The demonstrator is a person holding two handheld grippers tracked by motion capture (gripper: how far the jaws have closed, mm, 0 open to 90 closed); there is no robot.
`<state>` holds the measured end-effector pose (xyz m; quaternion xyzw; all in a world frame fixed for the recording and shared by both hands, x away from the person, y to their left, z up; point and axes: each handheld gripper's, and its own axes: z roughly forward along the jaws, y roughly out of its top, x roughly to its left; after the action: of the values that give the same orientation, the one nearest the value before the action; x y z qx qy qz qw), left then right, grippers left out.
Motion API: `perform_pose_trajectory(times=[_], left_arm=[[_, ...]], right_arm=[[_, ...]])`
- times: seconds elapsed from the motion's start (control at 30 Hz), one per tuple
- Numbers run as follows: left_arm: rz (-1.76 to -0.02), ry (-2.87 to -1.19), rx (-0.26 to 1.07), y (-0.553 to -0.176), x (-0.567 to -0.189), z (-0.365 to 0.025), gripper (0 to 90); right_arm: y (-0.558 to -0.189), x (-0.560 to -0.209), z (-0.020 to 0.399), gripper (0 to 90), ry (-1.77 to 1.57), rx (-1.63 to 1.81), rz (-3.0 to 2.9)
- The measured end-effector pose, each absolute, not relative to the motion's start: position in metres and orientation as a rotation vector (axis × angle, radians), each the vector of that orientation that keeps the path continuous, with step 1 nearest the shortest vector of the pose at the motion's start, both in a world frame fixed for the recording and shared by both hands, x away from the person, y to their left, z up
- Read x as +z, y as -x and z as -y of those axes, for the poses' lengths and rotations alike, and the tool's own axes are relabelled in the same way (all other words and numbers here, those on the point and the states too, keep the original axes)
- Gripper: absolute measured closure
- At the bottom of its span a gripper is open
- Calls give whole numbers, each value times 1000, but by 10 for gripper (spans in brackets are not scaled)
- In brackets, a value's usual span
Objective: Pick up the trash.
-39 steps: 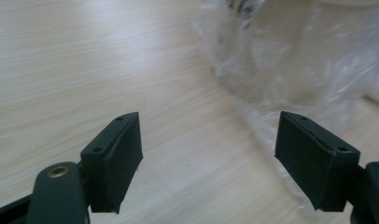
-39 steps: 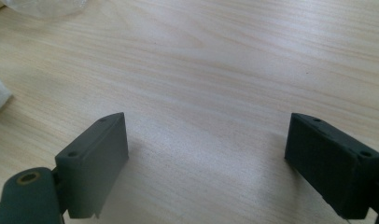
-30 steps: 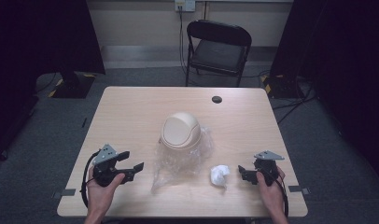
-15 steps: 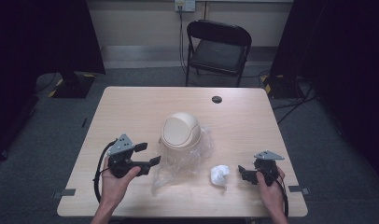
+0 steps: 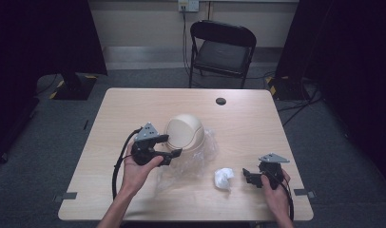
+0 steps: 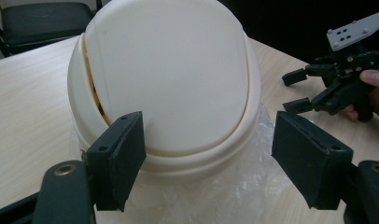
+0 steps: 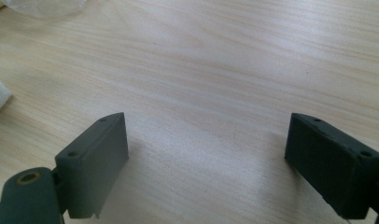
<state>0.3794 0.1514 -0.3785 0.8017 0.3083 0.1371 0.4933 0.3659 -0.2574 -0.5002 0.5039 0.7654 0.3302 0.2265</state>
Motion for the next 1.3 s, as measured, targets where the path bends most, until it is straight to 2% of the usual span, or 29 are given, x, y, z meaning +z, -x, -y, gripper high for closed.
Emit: perform_pose_trajectory(times=[0.3, 0.7, 1.03, 1.3], left_arm=[[-693, -2087, 345, -384, -380, -121, 255], [-726, -2126, 305, -398, -388, -92, 255], [-724, -2119, 291, -404, -395, -93, 238], [-694, -2033, 330, -383, -378, -106, 239]], right_arm=[[-366, -500, 257, 124, -1389, 910, -2110], [-366, -500, 257, 123, -1389, 910, -2110], [-366, -500, 257, 123, -1389, 910, -2110], [-366, -500, 257, 123, -1389, 910, -2110]])
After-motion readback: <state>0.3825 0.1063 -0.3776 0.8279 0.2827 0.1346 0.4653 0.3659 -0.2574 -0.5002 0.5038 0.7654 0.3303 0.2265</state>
